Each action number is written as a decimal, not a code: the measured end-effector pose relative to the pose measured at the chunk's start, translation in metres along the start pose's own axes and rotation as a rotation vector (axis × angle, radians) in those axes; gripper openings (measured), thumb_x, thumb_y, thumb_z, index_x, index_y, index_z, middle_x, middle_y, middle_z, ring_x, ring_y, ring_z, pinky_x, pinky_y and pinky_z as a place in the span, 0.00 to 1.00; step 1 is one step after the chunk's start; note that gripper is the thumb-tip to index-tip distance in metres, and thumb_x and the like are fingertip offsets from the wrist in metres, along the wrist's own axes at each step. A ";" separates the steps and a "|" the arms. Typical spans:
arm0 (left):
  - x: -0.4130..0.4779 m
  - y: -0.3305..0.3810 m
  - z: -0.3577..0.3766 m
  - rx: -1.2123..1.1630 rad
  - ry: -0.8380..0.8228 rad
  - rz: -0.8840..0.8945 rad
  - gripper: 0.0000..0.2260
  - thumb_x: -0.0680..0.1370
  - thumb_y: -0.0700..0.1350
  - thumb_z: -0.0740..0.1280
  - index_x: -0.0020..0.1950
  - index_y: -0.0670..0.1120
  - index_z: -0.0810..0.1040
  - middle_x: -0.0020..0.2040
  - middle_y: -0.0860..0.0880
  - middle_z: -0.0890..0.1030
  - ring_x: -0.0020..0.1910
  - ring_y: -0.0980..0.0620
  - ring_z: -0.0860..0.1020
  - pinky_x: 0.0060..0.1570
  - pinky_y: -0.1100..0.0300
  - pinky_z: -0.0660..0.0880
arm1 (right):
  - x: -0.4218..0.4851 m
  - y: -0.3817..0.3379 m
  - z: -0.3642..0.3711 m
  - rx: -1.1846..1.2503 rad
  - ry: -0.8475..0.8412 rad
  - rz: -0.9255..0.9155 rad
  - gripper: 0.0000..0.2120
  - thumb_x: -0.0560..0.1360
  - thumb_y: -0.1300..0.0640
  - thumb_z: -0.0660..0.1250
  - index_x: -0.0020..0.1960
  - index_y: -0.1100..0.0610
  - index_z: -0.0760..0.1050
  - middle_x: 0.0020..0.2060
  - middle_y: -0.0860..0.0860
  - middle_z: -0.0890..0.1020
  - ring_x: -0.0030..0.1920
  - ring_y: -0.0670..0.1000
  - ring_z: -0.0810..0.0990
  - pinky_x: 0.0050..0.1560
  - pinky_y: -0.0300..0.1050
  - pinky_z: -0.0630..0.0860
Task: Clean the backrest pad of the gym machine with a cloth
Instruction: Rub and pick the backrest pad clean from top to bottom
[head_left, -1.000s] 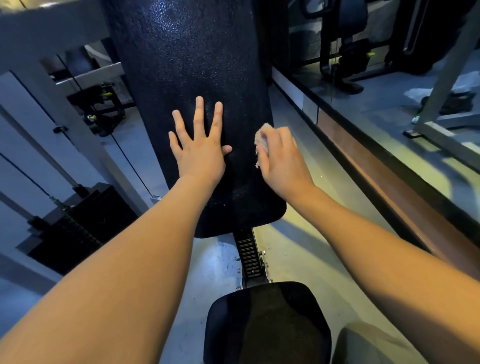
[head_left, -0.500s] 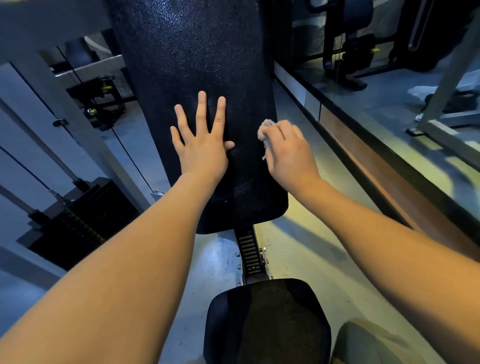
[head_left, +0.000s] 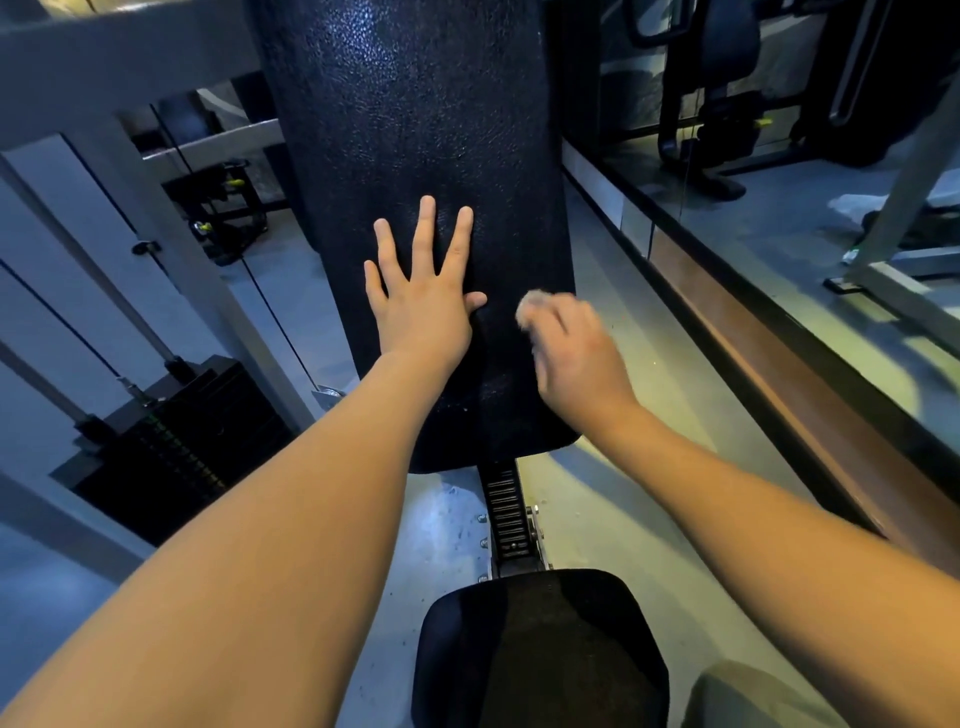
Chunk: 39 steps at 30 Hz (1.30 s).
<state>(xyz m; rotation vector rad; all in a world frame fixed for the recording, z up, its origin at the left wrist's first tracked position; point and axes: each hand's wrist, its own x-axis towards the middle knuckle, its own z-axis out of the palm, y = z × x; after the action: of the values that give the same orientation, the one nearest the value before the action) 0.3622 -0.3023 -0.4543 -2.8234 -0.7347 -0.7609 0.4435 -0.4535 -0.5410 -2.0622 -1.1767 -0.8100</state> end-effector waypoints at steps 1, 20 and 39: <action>0.000 0.000 0.000 -0.003 -0.003 0.001 0.38 0.82 0.58 0.61 0.80 0.62 0.36 0.81 0.53 0.33 0.79 0.36 0.35 0.76 0.34 0.46 | -0.021 -0.005 0.010 0.012 -0.064 -0.042 0.19 0.73 0.71 0.65 0.61 0.60 0.76 0.58 0.57 0.77 0.49 0.58 0.74 0.48 0.52 0.77; 0.000 -0.005 -0.007 -0.008 -0.017 -0.003 0.38 0.81 0.60 0.62 0.80 0.64 0.37 0.82 0.54 0.36 0.80 0.38 0.38 0.76 0.37 0.49 | -0.037 0.000 0.007 -0.051 -0.335 -0.377 0.15 0.71 0.61 0.75 0.55 0.58 0.77 0.42 0.54 0.75 0.37 0.58 0.74 0.33 0.51 0.71; -0.066 -0.047 -0.009 -0.302 -0.003 -0.132 0.32 0.82 0.48 0.65 0.83 0.50 0.53 0.82 0.46 0.47 0.81 0.44 0.44 0.78 0.44 0.50 | -0.033 -0.012 -0.004 -0.049 -0.258 -0.157 0.23 0.73 0.63 0.73 0.66 0.53 0.75 0.56 0.55 0.73 0.50 0.57 0.71 0.34 0.55 0.79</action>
<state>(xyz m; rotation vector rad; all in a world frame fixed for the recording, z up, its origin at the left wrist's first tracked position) 0.2858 -0.2909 -0.4800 -3.0656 -0.8816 -0.9636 0.4183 -0.4685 -0.5613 -2.1838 -1.4871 -0.6625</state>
